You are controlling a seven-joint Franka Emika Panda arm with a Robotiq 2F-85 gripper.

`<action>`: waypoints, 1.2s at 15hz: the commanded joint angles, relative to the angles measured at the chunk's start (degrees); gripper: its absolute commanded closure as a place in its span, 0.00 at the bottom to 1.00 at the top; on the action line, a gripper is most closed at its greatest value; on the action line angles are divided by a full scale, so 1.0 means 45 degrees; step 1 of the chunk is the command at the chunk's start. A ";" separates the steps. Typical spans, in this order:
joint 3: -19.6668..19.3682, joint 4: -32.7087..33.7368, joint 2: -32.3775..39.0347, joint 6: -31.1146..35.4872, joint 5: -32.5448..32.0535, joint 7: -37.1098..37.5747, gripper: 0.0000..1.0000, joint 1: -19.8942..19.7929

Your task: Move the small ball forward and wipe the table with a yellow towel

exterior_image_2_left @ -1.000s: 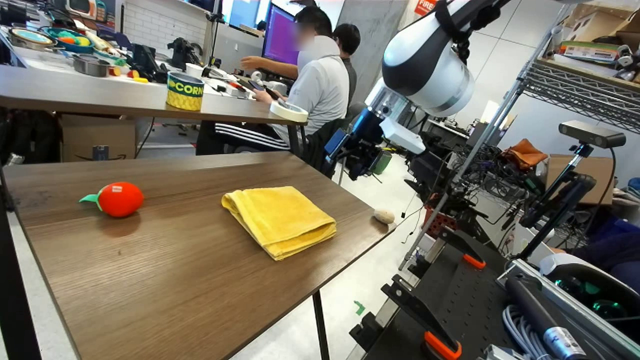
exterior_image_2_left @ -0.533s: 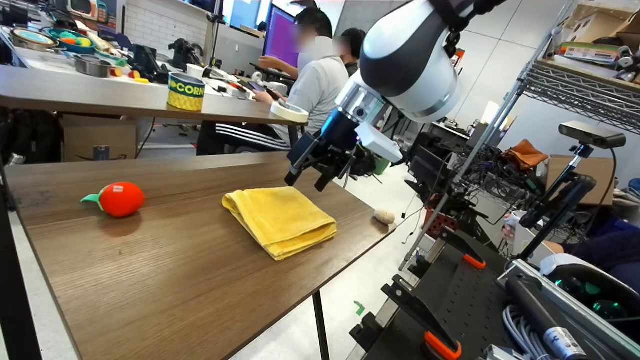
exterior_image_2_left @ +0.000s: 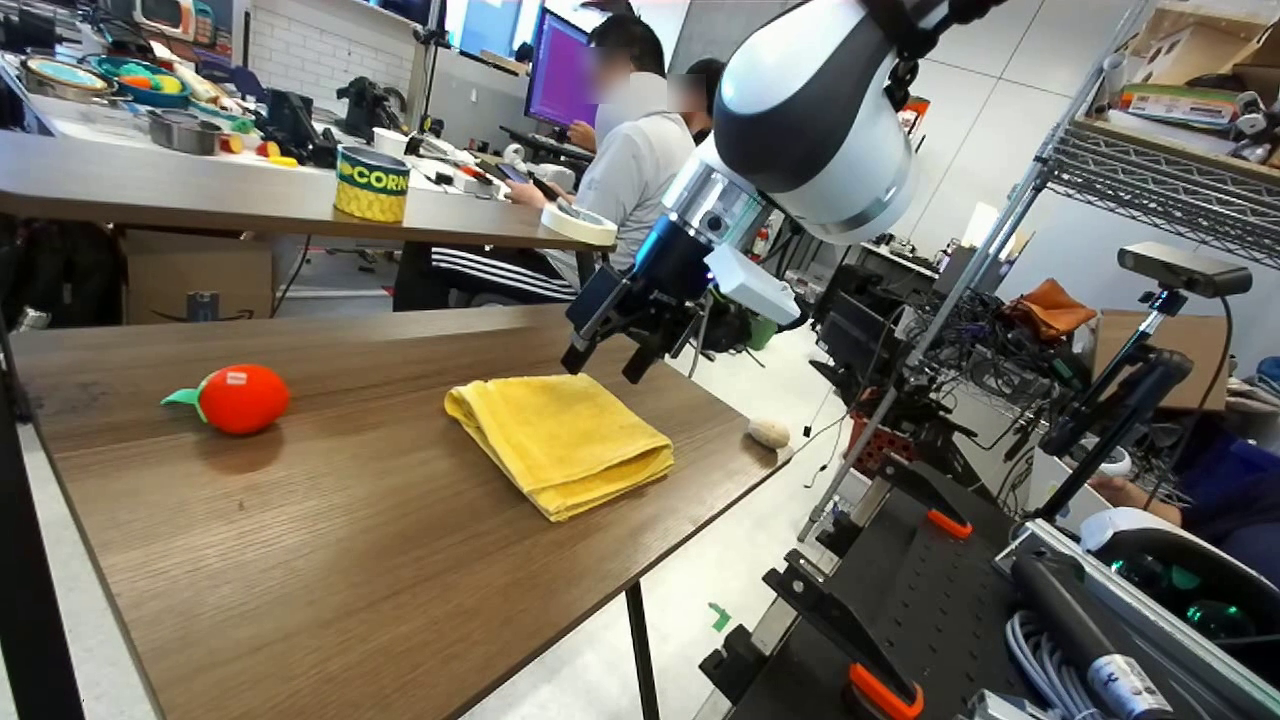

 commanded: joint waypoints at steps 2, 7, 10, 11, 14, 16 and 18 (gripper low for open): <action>0.0109 0.0171 0.0217 0.0042 0.0011 0.0129 0.00 0.0107; -0.1393 0.1201 0.1224 0.0041 -0.0841 0.1505 0.00 0.2043; -0.2394 0.2426 0.2508 0.0021 -0.1318 0.2529 0.00 0.3025; -0.2599 0.2823 0.2939 -0.0062 -0.1383 0.2795 0.00 0.3177; -0.2291 0.2520 0.2822 -0.0269 -0.1329 0.2723 0.00 0.2913; -0.2274 0.3133 0.3312 -0.0664 -0.1319 0.2733 0.00 0.2880; -0.2273 0.3292 0.3395 -0.0806 -0.1317 0.2736 0.00 0.2873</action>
